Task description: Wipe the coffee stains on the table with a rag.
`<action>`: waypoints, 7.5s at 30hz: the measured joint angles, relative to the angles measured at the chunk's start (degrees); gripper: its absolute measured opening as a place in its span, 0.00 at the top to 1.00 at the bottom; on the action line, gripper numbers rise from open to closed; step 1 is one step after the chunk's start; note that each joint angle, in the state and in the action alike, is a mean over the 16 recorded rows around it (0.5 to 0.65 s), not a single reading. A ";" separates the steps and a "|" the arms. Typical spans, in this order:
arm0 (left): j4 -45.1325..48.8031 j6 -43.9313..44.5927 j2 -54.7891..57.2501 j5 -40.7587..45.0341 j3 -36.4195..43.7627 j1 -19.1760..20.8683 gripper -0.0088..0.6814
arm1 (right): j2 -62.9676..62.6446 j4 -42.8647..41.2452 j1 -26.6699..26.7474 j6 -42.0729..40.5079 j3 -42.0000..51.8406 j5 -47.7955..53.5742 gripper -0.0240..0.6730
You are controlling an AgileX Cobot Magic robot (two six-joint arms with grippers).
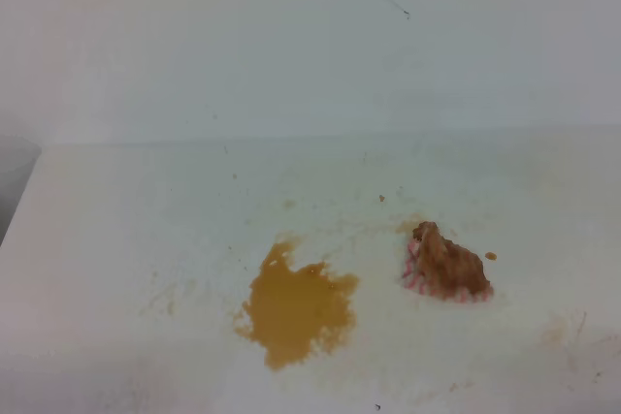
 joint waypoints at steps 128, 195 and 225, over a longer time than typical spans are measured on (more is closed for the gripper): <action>0.00 0.00 -0.11 -0.12 0.22 0.00 0.99 | 121.96 11.37 21.68 -19.32 -90.40 27.26 0.49; 0.00 0.00 -0.11 -0.12 0.11 0.00 0.99 | 133.47 29.55 30.89 -33.08 -110.76 40.70 0.89; 0.00 0.00 -0.11 -0.18 0.11 0.00 0.99 | 138.70 25.03 36.64 -23.38 -111.34 23.83 0.89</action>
